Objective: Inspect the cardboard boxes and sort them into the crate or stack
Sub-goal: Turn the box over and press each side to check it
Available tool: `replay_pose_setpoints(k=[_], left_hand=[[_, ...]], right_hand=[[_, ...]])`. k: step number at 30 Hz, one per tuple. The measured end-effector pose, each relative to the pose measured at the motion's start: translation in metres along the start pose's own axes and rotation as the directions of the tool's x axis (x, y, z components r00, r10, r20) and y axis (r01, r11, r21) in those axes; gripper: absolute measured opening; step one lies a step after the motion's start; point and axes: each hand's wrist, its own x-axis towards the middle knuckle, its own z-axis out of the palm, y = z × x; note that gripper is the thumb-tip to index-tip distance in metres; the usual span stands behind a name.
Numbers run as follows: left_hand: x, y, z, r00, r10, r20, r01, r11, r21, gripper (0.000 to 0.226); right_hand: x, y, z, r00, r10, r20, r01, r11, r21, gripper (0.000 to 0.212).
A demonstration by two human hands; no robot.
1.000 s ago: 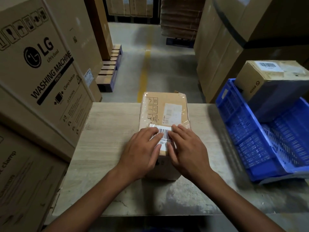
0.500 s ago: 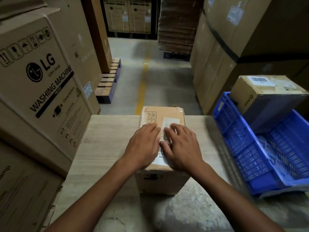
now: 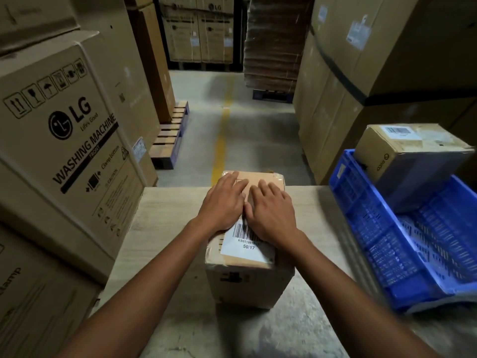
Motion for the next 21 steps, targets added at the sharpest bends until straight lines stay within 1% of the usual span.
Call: replay_pose_setpoints(k=[2, 4, 6, 7, 9, 10, 12, 13, 15, 17, 18, 19, 21], left_hand=[[0.003, 0.001, -0.001, 1.000, -0.016, 0.020, 0.015, 0.999, 0.030, 0.046], [0.014, 0.003, -0.003, 0.999, -0.023, 0.028, 0.020, 0.994, 0.108, 0.048], [0.028, 0.002, -0.004, 1.000, -0.027, 0.009, 0.025, 0.988, 0.155, 0.048], [0.034, 0.001, -0.005, 0.999, -0.034, 0.002, 0.033, 0.989, 0.147, 0.047], [0.043, -0.003, -0.004, 0.999, -0.043, 0.015, 0.042, 0.996, 0.076, 0.045], [0.045, -0.004, -0.004, 0.999, -0.049, 0.023, 0.048, 0.998, 0.027, 0.043], [0.045, -0.008, -0.002, 0.997, -0.076, 0.012, 0.076, 0.996, -0.037, 0.042], [0.044, -0.009, -0.002, 0.995, -0.101, -0.011, 0.101, 0.994, -0.037, 0.041], [0.042, -0.008, -0.002, 0.979, -0.185, -0.082, 0.185, 0.983, -0.010, 0.040], [0.037, -0.006, -0.003, 0.935, -0.317, -0.157, 0.318, 0.948, -0.017, 0.040], [0.034, -0.006, -0.004, 0.901, -0.392, -0.187, 0.389, 0.920, -0.057, 0.039], [0.030, -0.006, -0.004, 0.856, -0.472, -0.210, 0.454, 0.881, -0.131, 0.036], [0.025, -0.008, -0.003, 0.750, -0.619, -0.232, 0.532, 0.774, -0.344, 0.027]], right_hand=[[-0.003, -0.002, -0.005, 0.999, 0.024, 0.036, -0.025, 0.999, 0.021, 0.046], [-0.016, -0.011, -0.011, 0.997, 0.064, 0.045, -0.069, 0.992, 0.105, 0.045], [-0.038, -0.029, -0.012, 0.994, 0.084, 0.072, -0.097, 0.973, 0.209, 0.048], [-0.050, -0.040, -0.010, 0.993, 0.081, 0.092, -0.101, 0.963, 0.249, 0.050], [-0.071, -0.059, -0.002, 0.989, 0.106, 0.103, -0.131, 0.950, 0.284, 0.056], [-0.077, -0.066, 0.001, 0.989, 0.128, 0.069, -0.142, 0.951, 0.275, 0.058], [-0.082, -0.071, 0.006, 0.988, 0.133, -0.079, -0.112, 0.966, 0.232, 0.056], [-0.082, -0.068, 0.009, 0.986, 0.104, -0.133, -0.075, 0.976, 0.206, 0.053], [-0.078, -0.054, 0.012, 0.990, -0.002, -0.142, 0.029, 0.982, 0.185, 0.046], [-0.070, -0.031, 0.011, 0.973, -0.130, -0.190, 0.168, 0.966, 0.198, 0.036], [-0.063, -0.017, 0.009, 0.959, -0.187, -0.211, 0.231, 0.950, 0.211, 0.033], [-0.055, -0.003, 0.007, 0.946, -0.233, -0.224, 0.281, 0.936, 0.213, 0.031], [-0.041, 0.018, 0.001, 0.946, -0.257, -0.200, 0.298, 0.931, 0.213, 0.031]])
